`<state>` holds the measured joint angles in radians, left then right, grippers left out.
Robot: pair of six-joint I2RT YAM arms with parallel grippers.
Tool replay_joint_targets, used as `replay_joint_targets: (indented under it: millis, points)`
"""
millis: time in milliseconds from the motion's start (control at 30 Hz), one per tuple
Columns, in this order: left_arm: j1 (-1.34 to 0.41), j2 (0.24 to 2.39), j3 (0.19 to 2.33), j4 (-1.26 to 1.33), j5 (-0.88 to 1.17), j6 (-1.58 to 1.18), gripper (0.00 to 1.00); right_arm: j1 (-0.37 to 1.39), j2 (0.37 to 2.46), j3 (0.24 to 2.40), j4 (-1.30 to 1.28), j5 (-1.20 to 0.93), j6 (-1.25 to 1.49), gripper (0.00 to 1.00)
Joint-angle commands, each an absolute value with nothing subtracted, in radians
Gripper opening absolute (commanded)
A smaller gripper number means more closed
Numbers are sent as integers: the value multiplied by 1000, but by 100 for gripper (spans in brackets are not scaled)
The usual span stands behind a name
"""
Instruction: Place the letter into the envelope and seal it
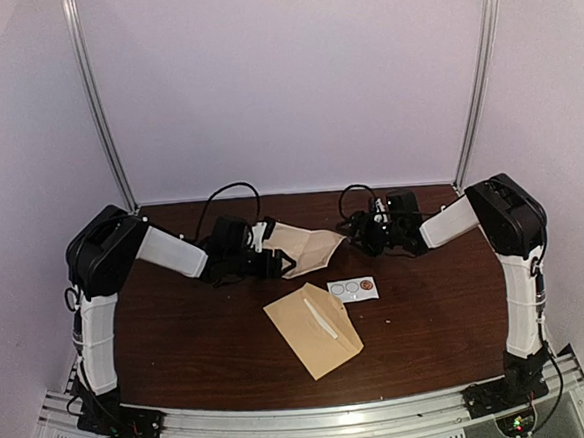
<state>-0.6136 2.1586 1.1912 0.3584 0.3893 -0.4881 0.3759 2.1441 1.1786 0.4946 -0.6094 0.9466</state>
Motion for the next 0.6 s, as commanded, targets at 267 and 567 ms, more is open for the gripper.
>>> replay_joint_targets:
  millis: [267, 567]
  points:
    - [-655, 2053, 1016, 357, 343, -526, 67, 421, 1981, 1015, 549, -556, 962, 77]
    - [-665, 2016, 906, 398, 341, -546, 67, 436, 1853, 890, 516, -424, 933, 78]
